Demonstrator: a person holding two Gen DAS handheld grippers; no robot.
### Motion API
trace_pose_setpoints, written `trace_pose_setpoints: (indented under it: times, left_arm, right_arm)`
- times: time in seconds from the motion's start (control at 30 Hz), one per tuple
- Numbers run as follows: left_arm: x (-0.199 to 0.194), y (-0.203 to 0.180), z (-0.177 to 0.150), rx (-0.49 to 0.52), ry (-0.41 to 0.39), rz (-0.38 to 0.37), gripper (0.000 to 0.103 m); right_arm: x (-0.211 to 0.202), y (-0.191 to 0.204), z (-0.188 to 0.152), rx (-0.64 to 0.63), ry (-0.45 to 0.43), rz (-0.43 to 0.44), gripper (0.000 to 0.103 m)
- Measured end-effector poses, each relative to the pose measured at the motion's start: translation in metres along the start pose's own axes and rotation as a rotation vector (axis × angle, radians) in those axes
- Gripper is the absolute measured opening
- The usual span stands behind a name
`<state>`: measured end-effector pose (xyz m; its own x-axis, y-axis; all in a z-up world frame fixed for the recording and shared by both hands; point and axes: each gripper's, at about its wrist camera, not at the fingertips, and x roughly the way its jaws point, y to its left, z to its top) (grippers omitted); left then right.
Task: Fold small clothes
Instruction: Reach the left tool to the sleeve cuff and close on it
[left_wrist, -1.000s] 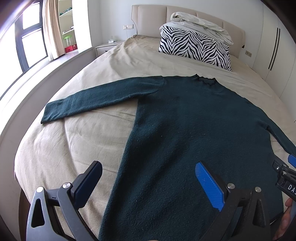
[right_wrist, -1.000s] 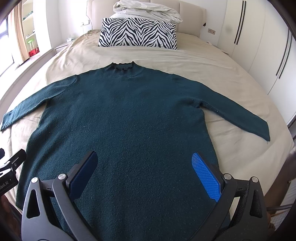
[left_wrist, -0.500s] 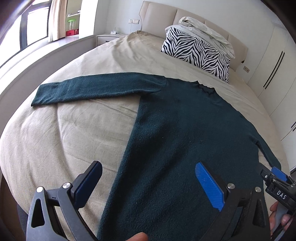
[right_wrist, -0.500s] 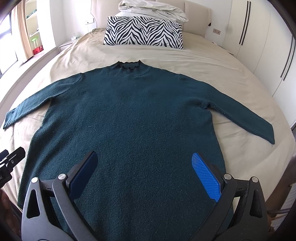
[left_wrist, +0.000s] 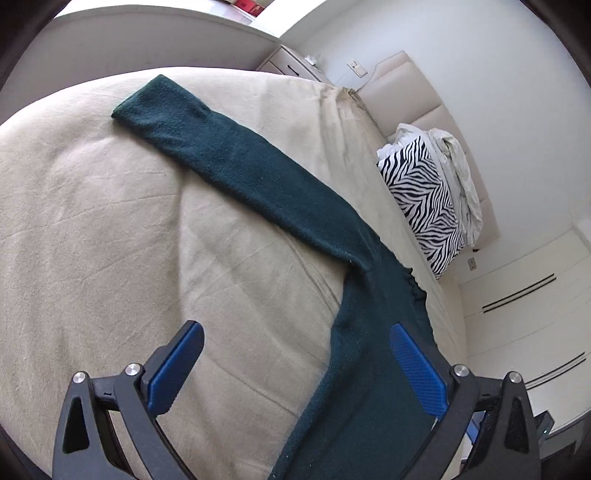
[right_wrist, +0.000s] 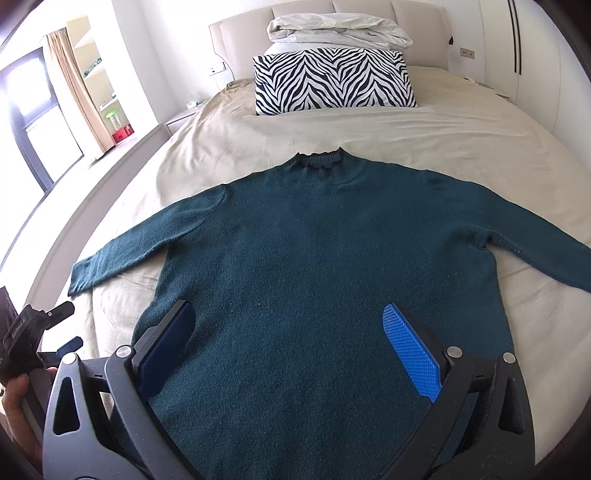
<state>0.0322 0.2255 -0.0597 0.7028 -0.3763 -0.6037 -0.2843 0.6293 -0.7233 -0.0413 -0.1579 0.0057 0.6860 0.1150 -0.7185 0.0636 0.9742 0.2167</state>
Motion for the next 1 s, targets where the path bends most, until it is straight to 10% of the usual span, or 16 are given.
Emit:
trace_pose_setpoints:
  times: [0.23,0.47,0.6,0.77,1.0]
  left_arm:
    - [-0.005,0.068,0.067,-0.329,-0.188,-0.057,0.086]
    - [0.014,0.121,0.101,-0.6,-0.311,-0.091,0.086]
    - [0.027,0.124,0.125,-0.599,-0.344,-0.071,0.082]
    - [0.061,0.135,0.146,-0.64,-0.276,-0.034,0.009]
    - [0.072,0.039,0.157,-0.27,-0.262,0.031,0.007]
  right_arm:
    - [0.011,0.019,0.014,-0.029,-0.014,0.051,0.074]
    - [0.041,0.022,0.021,0.008,0.041,0.08,0.073]
    - [0.053,0.022,0.023,0.015,0.047,0.095,0.073]
    - [0.062,0.013,0.023,0.036,0.046,0.098,0.073]
    - [0.069,-0.018,0.022,0.089,0.044,0.091,0.073]
